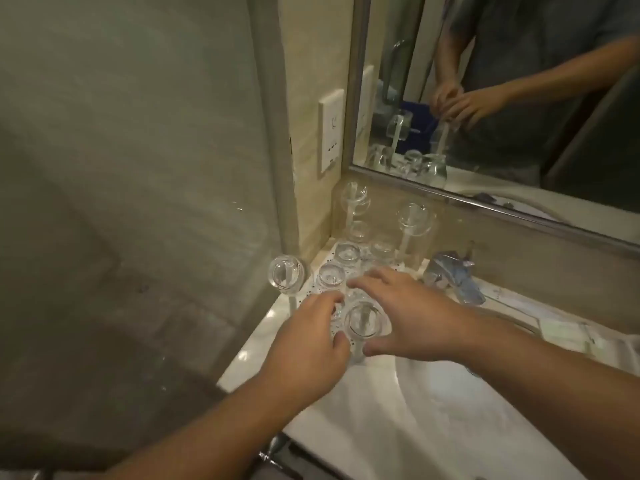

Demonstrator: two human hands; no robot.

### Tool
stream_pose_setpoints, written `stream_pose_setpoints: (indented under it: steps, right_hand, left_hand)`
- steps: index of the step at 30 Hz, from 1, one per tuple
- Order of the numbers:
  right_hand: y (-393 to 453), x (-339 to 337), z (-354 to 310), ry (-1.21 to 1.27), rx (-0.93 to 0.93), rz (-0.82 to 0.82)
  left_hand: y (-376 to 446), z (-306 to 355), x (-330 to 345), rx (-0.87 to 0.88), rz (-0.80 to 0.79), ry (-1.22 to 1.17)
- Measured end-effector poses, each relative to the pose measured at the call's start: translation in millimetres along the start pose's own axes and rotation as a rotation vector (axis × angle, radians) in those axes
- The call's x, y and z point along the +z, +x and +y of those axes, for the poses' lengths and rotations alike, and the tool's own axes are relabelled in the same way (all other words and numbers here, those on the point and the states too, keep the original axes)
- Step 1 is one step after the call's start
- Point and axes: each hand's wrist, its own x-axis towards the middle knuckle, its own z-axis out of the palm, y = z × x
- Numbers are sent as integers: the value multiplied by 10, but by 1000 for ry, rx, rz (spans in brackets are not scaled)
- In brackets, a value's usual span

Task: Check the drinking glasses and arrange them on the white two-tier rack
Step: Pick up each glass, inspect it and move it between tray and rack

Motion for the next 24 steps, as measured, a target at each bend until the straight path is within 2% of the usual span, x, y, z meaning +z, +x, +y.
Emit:
stream_pose_setpoints:
  steps: [9, 14, 24]
  right_hand:
    - [93, 353, -4, -168, 73, 90]
    - [117, 388, -24, -151, 90, 53]
    - [107, 367, -45, -83, 133, 43]
  left_hand:
    - [10, -229, 159, -321, -154, -242]
    - [73, -199, 176, -547, -198, -555]
    - [95, -71, 202, -610, -251, -662]
